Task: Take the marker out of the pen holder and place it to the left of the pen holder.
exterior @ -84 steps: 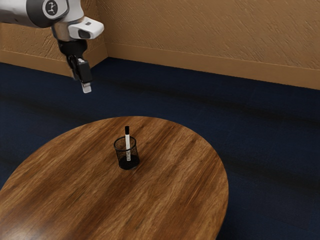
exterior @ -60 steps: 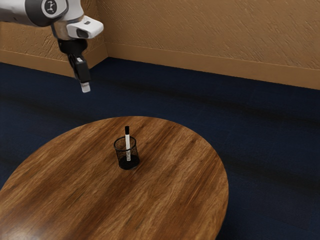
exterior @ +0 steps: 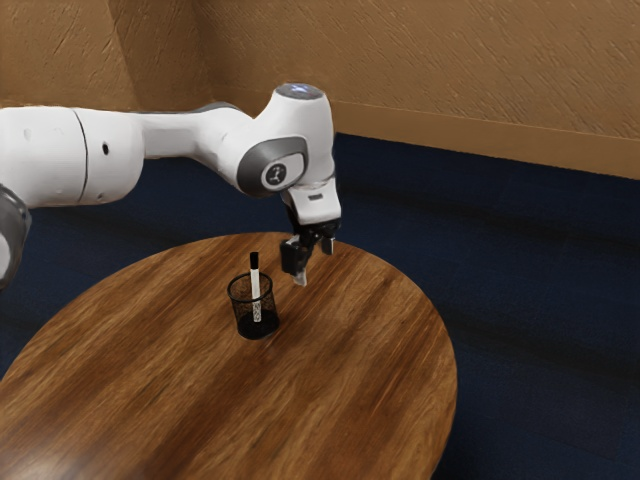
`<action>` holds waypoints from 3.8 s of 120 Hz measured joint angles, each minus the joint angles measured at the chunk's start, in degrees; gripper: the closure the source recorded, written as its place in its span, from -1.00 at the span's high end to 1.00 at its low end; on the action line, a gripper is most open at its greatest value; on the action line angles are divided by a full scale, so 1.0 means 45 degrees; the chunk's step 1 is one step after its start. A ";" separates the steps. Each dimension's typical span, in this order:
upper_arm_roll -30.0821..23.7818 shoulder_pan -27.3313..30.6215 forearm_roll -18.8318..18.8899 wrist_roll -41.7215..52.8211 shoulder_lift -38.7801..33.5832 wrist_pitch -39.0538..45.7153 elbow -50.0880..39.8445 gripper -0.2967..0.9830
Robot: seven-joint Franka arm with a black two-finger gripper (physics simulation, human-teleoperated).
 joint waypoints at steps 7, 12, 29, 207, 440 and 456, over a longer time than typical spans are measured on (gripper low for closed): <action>-0.0017 0.0302 -0.0036 0.0770 0.0212 0.0725 -0.0116 0.53; -0.0046 0.0678 -0.0058 0.1303 0.0024 0.1128 -0.0455 0.53; -0.0035 0.1501 -0.0097 0.3334 -0.0619 0.1625 -0.1191 0.44; 0.0505 0.2824 -0.1069 1.6908 0.0085 0.2098 -0.1321 -0.16; 0.3311 0.7223 -1.2785 2.0780 0.1846 -0.0349 -0.1327 -0.17; 0.3309 0.7225 -1.2729 2.0883 0.1798 -0.0406 -0.1327 0.16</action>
